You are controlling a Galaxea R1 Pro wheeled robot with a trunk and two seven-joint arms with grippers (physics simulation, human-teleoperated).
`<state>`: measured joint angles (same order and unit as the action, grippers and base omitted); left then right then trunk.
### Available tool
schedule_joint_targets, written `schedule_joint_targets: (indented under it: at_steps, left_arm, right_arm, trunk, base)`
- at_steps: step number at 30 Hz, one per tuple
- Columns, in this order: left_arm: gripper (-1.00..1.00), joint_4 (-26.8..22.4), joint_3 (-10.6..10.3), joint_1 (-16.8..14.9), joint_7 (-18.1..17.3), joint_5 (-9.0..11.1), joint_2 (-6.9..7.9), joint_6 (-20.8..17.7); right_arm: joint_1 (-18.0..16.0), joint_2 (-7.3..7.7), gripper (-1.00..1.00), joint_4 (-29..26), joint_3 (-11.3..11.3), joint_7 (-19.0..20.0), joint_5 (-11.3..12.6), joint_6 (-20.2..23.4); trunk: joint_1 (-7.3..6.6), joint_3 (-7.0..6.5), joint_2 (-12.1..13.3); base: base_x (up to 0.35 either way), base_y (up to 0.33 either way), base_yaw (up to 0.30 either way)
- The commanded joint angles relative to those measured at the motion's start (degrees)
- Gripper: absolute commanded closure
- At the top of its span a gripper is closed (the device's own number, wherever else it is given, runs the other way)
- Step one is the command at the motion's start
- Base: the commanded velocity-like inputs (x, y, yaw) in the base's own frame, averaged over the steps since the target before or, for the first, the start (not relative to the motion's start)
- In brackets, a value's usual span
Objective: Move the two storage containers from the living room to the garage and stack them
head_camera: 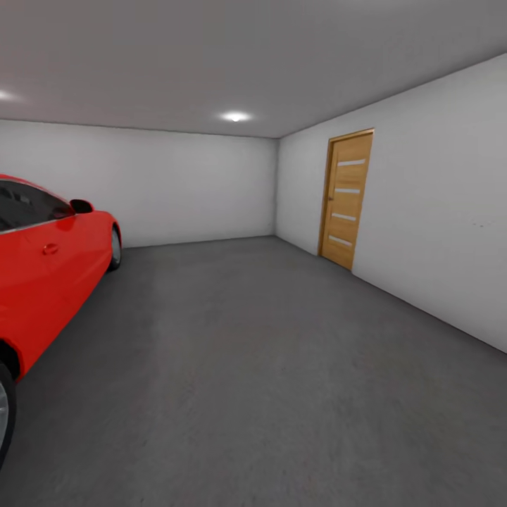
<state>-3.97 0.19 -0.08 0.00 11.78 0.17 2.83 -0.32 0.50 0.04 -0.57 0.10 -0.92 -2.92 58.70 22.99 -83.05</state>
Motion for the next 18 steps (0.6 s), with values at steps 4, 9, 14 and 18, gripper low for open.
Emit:
schedule_joint_targets:
  at_steps: [4, 9, 14, 18]
  left_arm:
    - [-1.00, 0.01, -0.01, -0.01, 0.00, 0.34, 0.01, 0.08]
    - [-1.00, 0.02, 0.06, -0.01, 0.00, 0.35, 0.01, 0.07]
    - [-1.00, 0.16, 0.07, -0.01, 0.13, 0.35, 0.00, 0.07]
    - [-1.00, 0.26, 0.07, -0.01, 0.17, 0.35, 0.01, 0.07]
  right_arm:
    - [-0.03, 0.08, -1.00, 0.05, 0.00, -0.12, 0.14, -0.25]
    - [-0.03, 0.09, -1.00, 0.05, 0.17, -0.18, 0.32, -0.86]
    - [-0.03, 0.06, -1.00, 0.05, 0.23, -0.18, 0.45, -2.88]
    - [-0.03, 0.10, -1.00, 0.05, 0.36, -0.18, 0.47, -3.20]
  trunk:
    - [0.03, 0.06, -0.03]
    - [0.03, 0.06, -0.03]
    - [0.03, 0.06, -0.03]
    - [0.03, 0.06, -0.03]
  base:
    - [0.317, 0.000, 0.000]
    - [0.317, 0.000, 0.000]
    - [0.318, 0.000, 0.000]
    - [0.317, 0.000, 0.000]
